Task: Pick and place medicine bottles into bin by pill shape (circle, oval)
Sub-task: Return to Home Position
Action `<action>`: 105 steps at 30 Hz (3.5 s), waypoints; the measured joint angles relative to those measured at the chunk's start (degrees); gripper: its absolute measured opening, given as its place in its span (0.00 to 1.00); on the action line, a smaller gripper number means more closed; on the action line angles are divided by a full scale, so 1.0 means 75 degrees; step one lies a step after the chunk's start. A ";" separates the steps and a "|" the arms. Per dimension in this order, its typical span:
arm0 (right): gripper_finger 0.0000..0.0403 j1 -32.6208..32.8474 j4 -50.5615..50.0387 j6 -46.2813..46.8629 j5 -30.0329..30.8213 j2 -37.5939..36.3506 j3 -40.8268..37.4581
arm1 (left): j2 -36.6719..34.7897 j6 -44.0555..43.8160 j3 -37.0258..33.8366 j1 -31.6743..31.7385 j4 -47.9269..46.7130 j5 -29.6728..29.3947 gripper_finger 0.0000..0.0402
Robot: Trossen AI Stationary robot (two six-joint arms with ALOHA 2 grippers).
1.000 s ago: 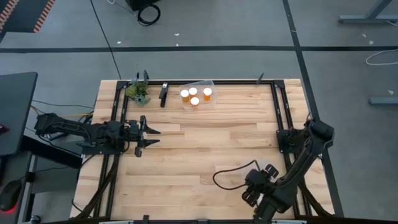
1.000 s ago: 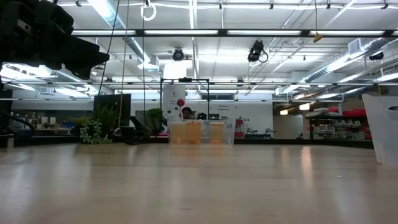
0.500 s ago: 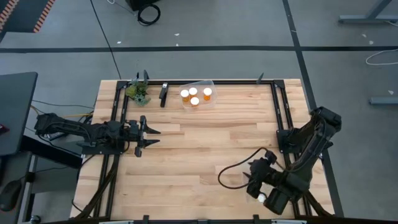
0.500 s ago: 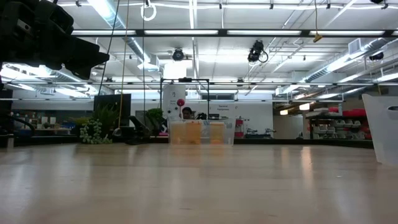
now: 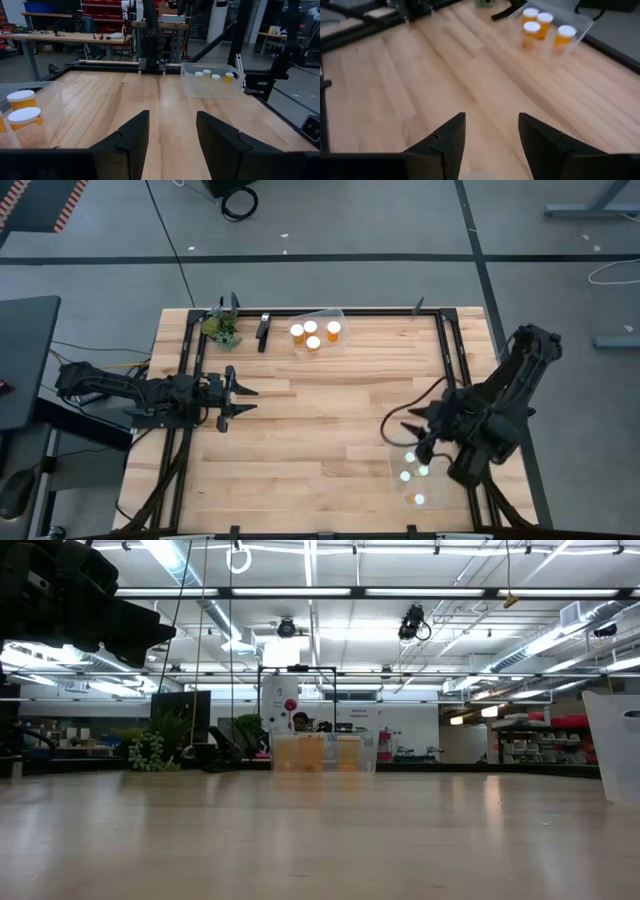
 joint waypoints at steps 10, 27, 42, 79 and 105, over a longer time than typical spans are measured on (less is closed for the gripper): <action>0.40 0.0003 0.1006 0.0084 0.0750 -0.1879 -0.2168 | 0.0000 0.0006 -0.0001 -0.0001 0.0000 0.0000 0.43; 0.26 0.0003 0.1707 0.0617 0.2175 -0.3435 -0.4392 | 0.0000 0.0004 0.0001 -0.0001 0.0000 0.0000 0.43; 0.03 0.0316 0.2072 0.2063 0.2628 -0.4463 -0.6291 | 0.0003 0.0003 -0.0002 0.0000 0.0001 -0.0002 0.43; 0.02 -0.0084 0.5956 -1.0489 -0.0139 -0.2711 0.0527 | 0.0003 0.0003 0.0001 -0.0001 0.0000 0.0000 0.43; 0.02 -0.2746 0.8374 -1.1839 -0.3915 -0.6791 -0.3867 | 0.0003 0.0004 0.0001 0.0001 0.0000 0.0000 0.43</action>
